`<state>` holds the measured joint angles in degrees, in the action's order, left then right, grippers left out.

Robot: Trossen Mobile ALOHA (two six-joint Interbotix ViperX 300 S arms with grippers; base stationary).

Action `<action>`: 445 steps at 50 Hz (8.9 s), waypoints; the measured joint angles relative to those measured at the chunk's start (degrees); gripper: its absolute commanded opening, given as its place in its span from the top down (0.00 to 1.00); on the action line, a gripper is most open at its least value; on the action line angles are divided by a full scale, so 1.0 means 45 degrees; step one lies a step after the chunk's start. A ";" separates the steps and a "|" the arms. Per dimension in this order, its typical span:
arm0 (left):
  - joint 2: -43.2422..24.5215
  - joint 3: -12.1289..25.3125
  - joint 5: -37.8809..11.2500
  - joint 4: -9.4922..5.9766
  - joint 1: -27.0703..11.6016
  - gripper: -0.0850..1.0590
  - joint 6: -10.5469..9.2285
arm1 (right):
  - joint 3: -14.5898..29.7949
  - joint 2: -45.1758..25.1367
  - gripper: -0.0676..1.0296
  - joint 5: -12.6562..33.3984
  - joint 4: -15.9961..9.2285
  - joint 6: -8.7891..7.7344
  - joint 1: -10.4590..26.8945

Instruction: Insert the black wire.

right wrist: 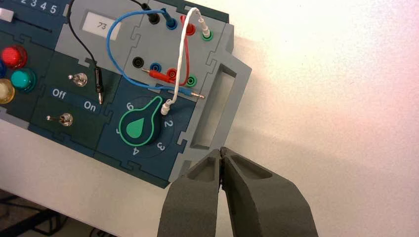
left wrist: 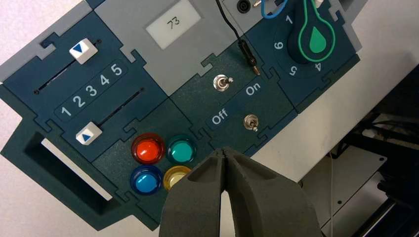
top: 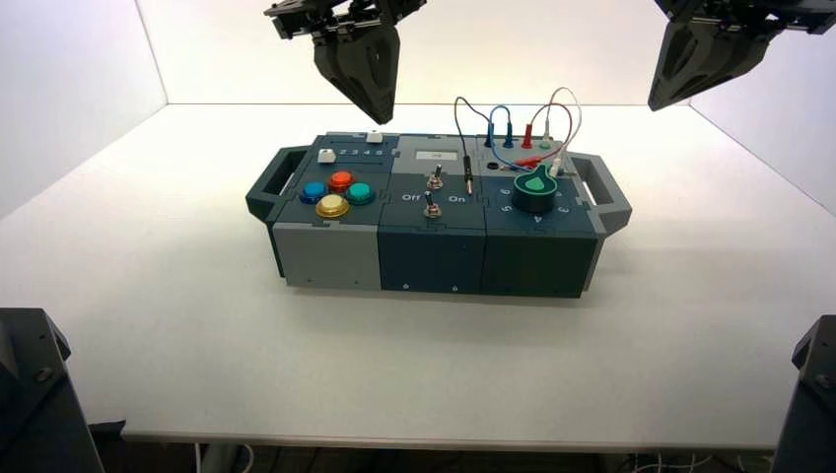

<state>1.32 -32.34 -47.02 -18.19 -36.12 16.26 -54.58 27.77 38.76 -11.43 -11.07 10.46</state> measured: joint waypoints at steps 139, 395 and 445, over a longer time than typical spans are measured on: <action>0.7969 -0.2773 -0.1563 -0.1152 0.2852 0.95 -0.1406 | 0.3906 -0.6074 0.55 0.0039 -0.2031 0.1445 0.4395; 0.8887 -0.3828 -0.0391 -0.0254 0.2852 0.95 -0.0215 | 0.1133 -0.6367 0.96 -0.8945 -0.0449 0.1406 0.4316; 0.8398 -0.3809 -0.0391 -0.0215 0.2852 0.95 -0.0176 | 0.0684 -0.6797 0.96 -1.0352 -0.0488 0.1406 0.4805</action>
<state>39.11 -49.48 -48.78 -19.16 -23.29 15.47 -51.50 -2.81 -7.82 -13.62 -4.75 32.08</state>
